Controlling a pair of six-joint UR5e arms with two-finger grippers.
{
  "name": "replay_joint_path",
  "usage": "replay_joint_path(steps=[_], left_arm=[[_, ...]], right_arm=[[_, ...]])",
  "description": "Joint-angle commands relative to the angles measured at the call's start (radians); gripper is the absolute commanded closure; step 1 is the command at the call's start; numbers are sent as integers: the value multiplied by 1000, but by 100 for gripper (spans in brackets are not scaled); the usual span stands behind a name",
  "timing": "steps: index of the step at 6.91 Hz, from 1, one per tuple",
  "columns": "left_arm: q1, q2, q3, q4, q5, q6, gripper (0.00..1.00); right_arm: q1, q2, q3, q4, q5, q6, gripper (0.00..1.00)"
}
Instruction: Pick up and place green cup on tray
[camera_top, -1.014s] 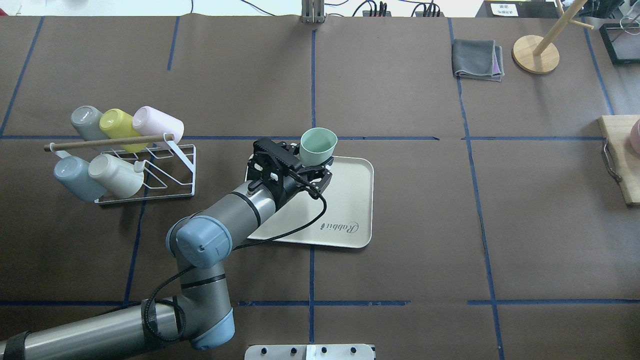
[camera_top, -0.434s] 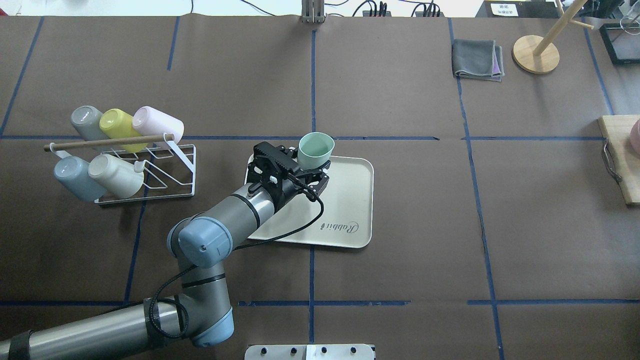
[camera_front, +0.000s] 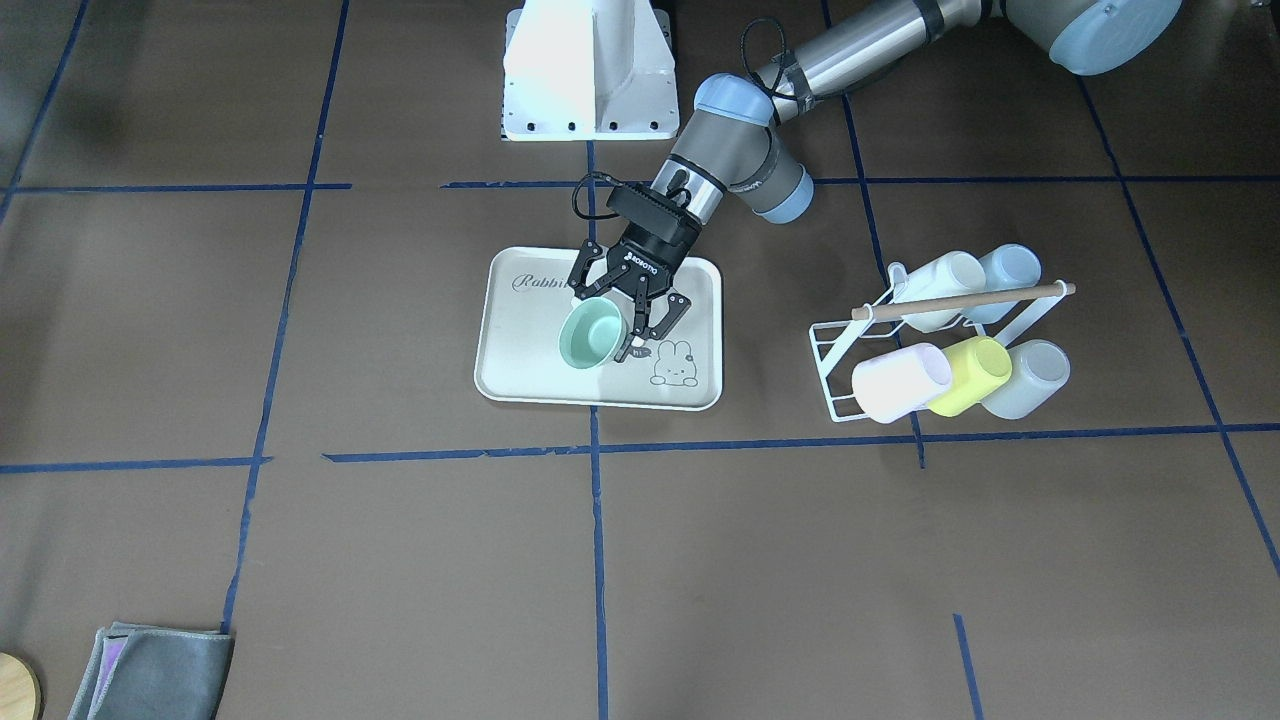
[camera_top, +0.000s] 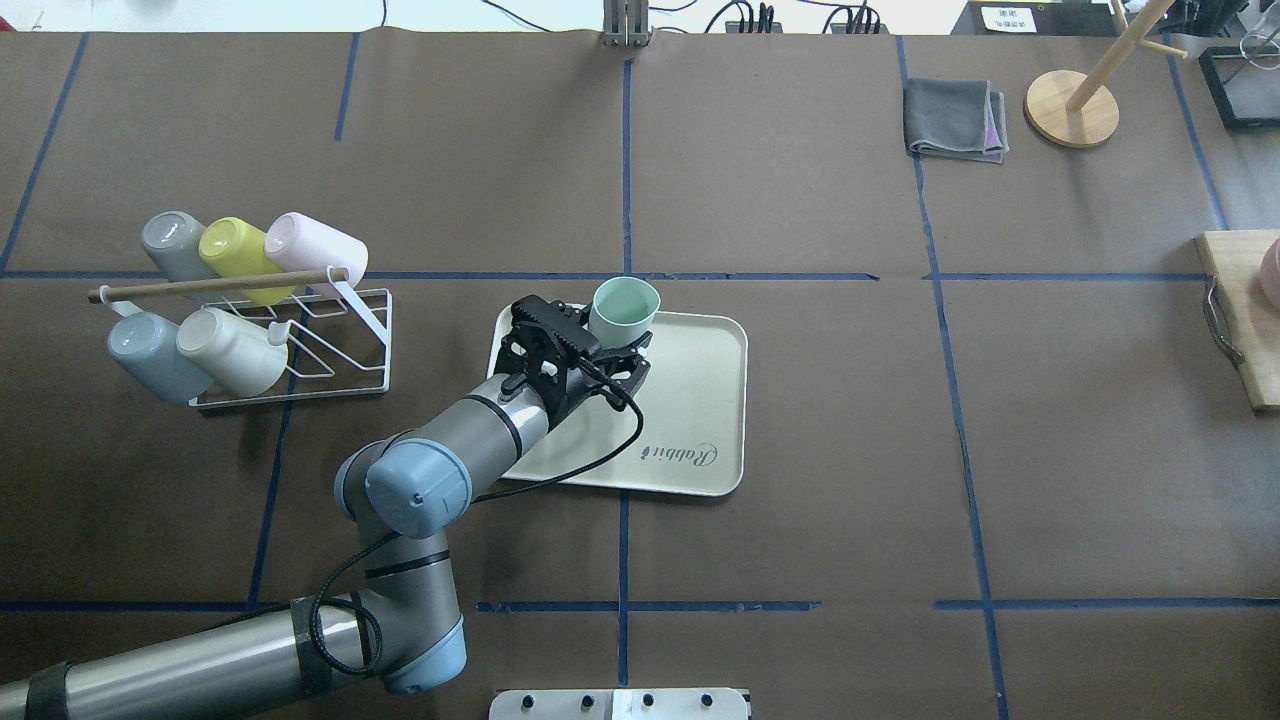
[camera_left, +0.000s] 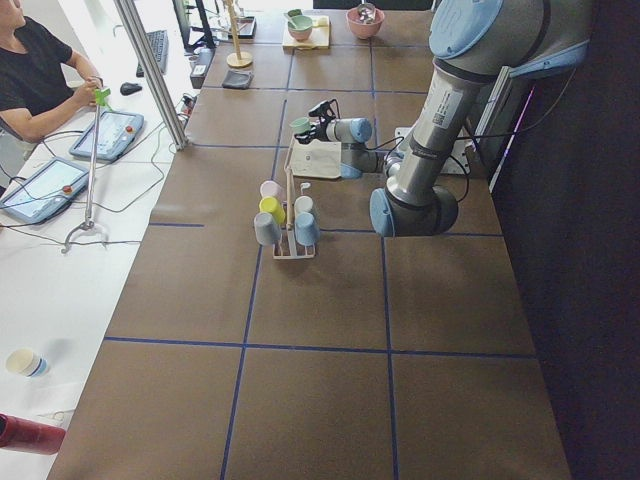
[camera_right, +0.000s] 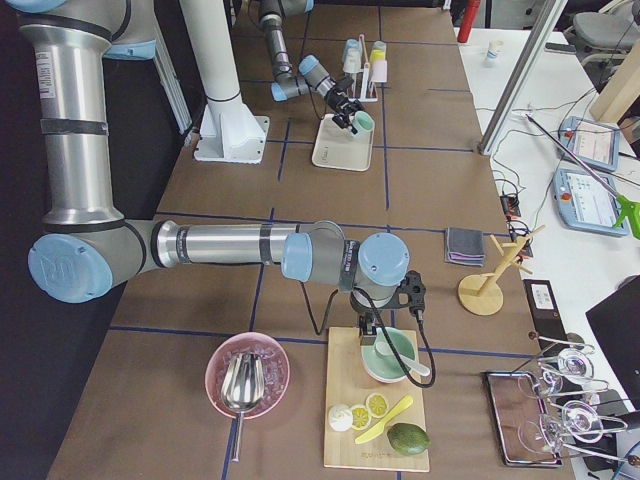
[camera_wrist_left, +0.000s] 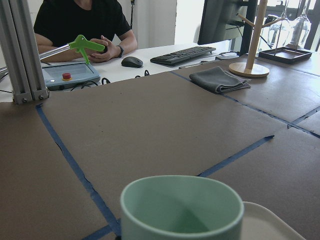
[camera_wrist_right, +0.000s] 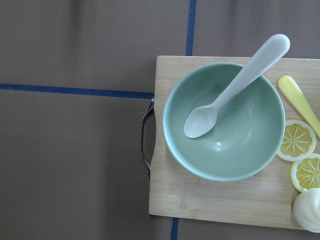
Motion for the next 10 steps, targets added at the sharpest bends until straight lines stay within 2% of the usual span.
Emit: replay_joint_path(steps=[1, 5, 6, 8, 9, 10], left_arm=[[3, 1, 1, 2, 2, 38, 41], [17, 4, -1, -1, 5, 38, 24], [17, 6, -2, -2, 3, 38, 16], [17, 7, -4, -3, 3, 38, 14], [17, 7, -4, 1, 5, 44, 3], [17, 7, -7, 2, 5, 45, 1]], right_arm=[[0, 0, -2, 0, 0, 0, 0], [0, 0, -7, 0, -2, 0, 0], [0, 1, -7, 0, -2, 0, 0], [0, 1, -7, 0, -2, 0, 0], [0, 1, -7, 0, -2, 0, 0], [0, 1, -7, 0, 0, 2, 0]])
